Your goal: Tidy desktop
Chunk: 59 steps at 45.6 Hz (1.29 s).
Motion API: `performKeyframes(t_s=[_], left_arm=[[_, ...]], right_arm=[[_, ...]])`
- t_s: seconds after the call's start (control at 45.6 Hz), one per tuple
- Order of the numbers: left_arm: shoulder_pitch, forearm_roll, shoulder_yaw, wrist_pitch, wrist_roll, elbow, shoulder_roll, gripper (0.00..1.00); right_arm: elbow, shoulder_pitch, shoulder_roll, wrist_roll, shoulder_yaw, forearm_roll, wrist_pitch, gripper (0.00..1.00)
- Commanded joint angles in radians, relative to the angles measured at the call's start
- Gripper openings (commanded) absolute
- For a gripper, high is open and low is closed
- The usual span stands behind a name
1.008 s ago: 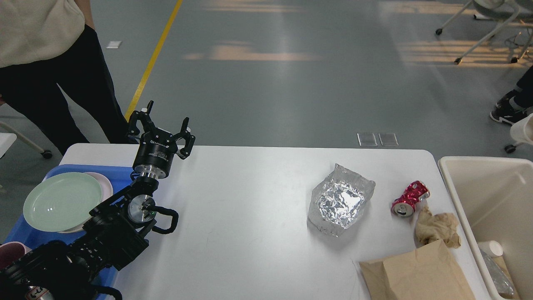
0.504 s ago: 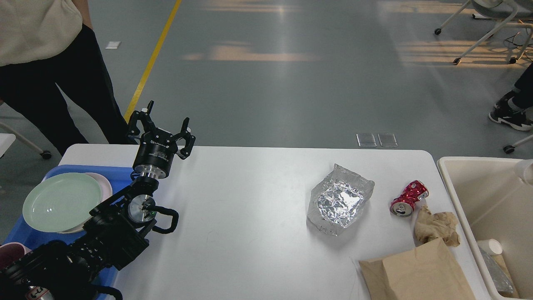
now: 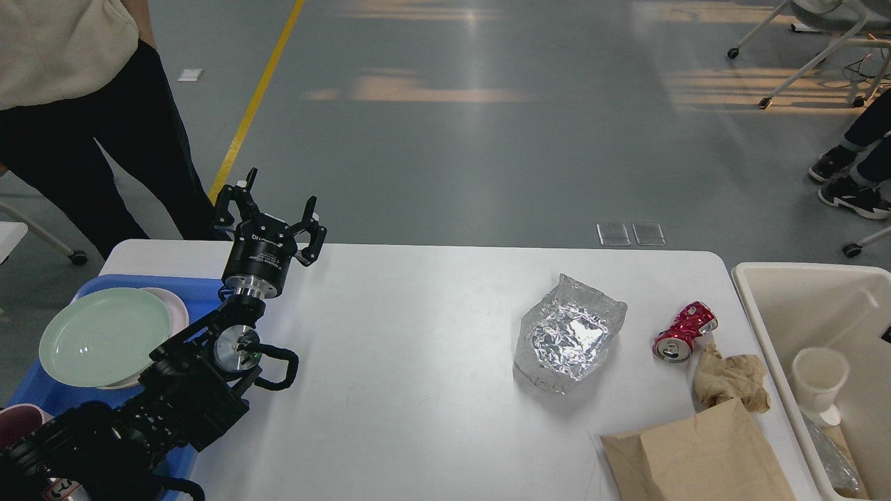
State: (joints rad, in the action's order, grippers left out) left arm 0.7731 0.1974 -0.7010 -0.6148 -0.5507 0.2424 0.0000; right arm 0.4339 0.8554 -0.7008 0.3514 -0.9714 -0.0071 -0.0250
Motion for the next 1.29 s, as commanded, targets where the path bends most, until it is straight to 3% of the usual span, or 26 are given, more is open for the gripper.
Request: performKeyframes(t_s=[0.0, 0.263, 0.504, 0.658, 0.789, 0.986, 1.271], left_arm=[[0.0, 0.0, 0.0, 0.001, 0.0, 0.0, 0.0, 0.96], [0.0, 0.0, 0.0, 0.0, 0.0, 0.0, 0.0, 0.96], [0.0, 0.0, 0.0, 0.001, 0.0, 0.0, 0.0, 0.96], [0.0, 0.0, 0.0, 0.001, 0.0, 0.0, 0.0, 0.96], [0.0, 0.0, 0.0, 0.0, 0.0, 0.0, 0.0, 0.96], [0.0, 0.0, 0.0, 0.001, 0.0, 0.0, 0.0, 0.96], [0.0, 0.0, 0.0, 0.0, 0.0, 0.0, 0.0, 0.96]], right_arm=[[0.011, 0.011, 0.0, 0.001, -0.006, -0.001, 0.002, 1.0], [0.063, 0.141, -0.049, 0.001, -0.047, -0.01, 0.042, 1.0], [0.147, 0.437, -0.071, -0.002, -0.164, -0.022, 0.114, 1.0], [0.161, 0.661, -0.046, -0.006, -0.265, -0.024, 0.226, 1.0], [0.16, 0.822, 0.049, -0.009, -0.335, -0.037, 0.324, 1.0], [0.161, 1.005, 0.27, -0.009, -0.438, -0.093, 0.376, 1.0], [0.16, 0.996, 0.51, -0.008, -0.402, -0.099, 0.396, 1.0]])
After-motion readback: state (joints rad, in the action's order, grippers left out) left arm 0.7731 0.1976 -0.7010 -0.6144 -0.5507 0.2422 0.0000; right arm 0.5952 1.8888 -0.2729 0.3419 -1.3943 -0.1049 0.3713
